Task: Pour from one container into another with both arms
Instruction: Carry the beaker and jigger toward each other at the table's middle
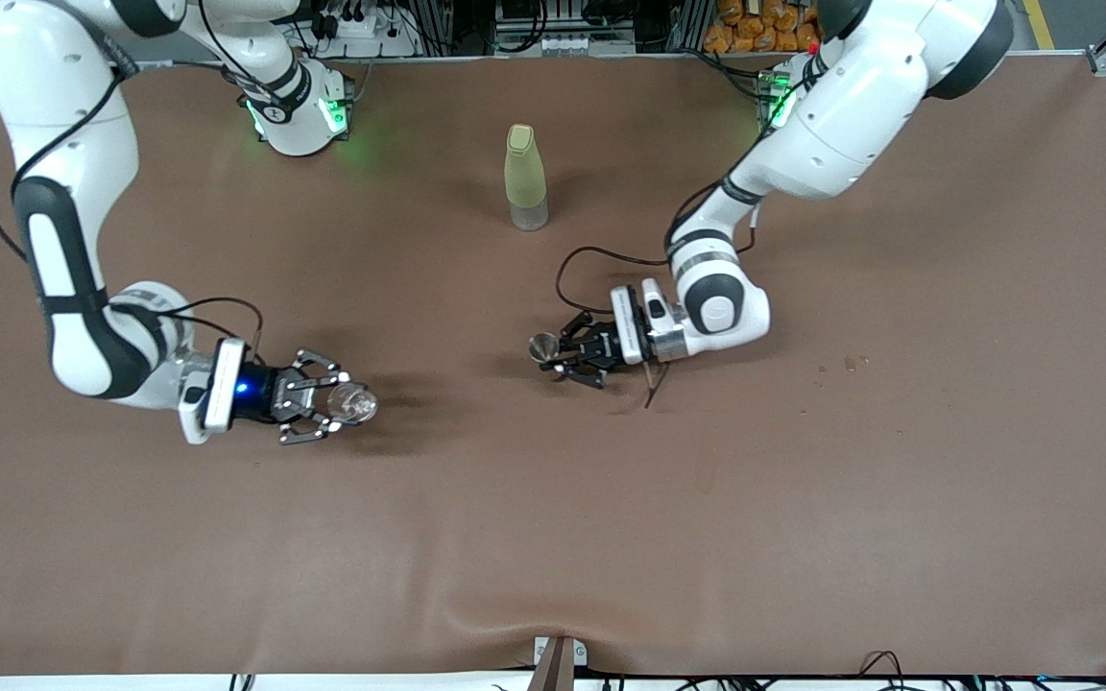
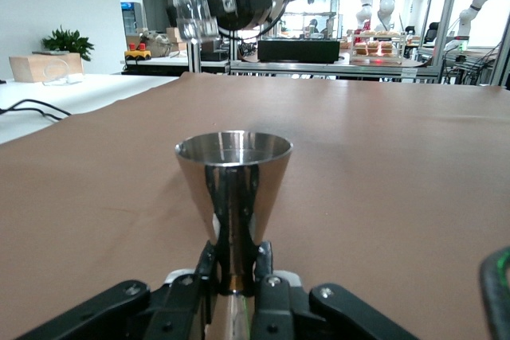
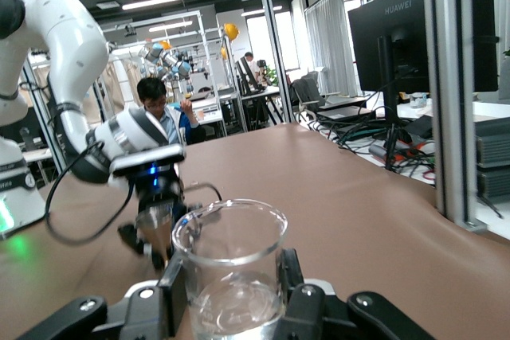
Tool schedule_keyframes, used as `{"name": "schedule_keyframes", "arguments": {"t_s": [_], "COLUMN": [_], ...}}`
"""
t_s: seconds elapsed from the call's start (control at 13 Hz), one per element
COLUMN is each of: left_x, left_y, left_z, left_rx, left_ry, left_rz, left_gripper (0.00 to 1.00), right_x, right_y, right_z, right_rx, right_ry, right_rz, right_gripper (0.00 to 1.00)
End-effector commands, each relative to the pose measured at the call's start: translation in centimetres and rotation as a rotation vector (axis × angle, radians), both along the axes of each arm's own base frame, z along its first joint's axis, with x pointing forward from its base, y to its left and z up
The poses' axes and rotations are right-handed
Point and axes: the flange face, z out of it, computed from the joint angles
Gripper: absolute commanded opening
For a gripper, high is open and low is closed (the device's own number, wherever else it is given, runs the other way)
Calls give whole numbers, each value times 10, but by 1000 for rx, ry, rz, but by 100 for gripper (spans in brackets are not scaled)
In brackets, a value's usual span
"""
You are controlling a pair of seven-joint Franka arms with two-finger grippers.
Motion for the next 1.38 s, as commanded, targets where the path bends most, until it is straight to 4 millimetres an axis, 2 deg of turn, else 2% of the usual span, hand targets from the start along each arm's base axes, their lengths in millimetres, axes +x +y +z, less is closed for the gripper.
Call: {"name": "schedule_keyframes", "arguments": {"t_s": [0.0, 0.15, 0.31, 0.38, 0.54, 0.77, 0.85, 1.15, 1.31], "left_x": [-1, -4, -4, -5, -3, -5, -4, -3, -2], "left_y": [-29, -38, -47, -56, -59, -60, -59, -56, -56], "left_z": [-4, -6, -6, -5, -9, -9, -10, -13, -12], "left_rx": [20, 16, 25, 27, 34, 35, 41, 55, 55], "left_ry": [-101, -92, -95, -96, -94, -93, -94, -106, -112], "left_rz": [24, 32, 37, 43, 52, 51, 51, 48, 48], "left_gripper": [0, 0, 0, 0, 0, 0, 0, 0, 0], "right_x": [-28, -51, -67, -72, -87, -108, -114, -132, -135], "right_y": [30, 67, 95, 99, 113, 149, 156, 165, 170], "right_z": [6, 1, 3, 7, 20, 18, 14, 5, 5], "right_rx": [7, 22, 44, 26, -35, -4, 7, 26, 36], "right_ry": [39, 57, 70, 72, 75, 114, 132, 218, 257], "right_rz": [-64, -97, -110, -121, -150, -169, -177, -170, -165], "right_gripper": [27, 27, 26, 24, 24, 24, 24, 24, 24]}}
